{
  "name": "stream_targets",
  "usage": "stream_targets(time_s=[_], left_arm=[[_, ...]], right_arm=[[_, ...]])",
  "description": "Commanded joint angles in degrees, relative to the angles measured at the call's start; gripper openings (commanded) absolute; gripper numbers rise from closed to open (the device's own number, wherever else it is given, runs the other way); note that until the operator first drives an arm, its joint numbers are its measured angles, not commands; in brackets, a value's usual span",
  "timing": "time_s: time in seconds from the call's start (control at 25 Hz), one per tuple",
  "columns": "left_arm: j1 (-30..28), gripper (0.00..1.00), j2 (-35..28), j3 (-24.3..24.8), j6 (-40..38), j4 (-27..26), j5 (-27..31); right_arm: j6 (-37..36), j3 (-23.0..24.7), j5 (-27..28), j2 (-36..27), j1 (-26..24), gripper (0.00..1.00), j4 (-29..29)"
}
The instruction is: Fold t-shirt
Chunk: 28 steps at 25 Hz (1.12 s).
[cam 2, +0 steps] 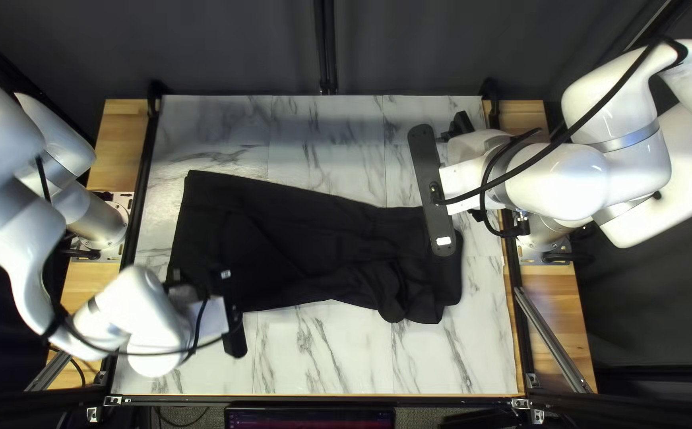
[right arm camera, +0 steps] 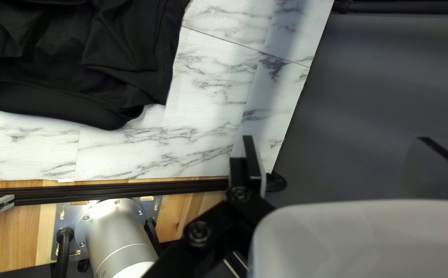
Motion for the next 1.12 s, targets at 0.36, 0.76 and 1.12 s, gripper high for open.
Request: stream_targets(time_s=[0.36, 0.76, 1.12], left_arm=[[1.8, 0.98, 0.0, 5.6, -0.6, 0.8, -8.0], [3.5, 0.0, -1.6, 9.4, -2.1, 0.1, -11.5], [7.1, 0.0, -8.5, 10.4, 2.7, -0.1, -4.6]], right_arm=[[0.0, 0.0, 0.0, 0.0, 0.0, 1.0, 0.0], [0.0, 0.0, 0.0, 0.0, 0.0, 1.0, 0.0], [0.0, 0.0, 0.0, 0.0, 0.0, 1.0, 0.0]])
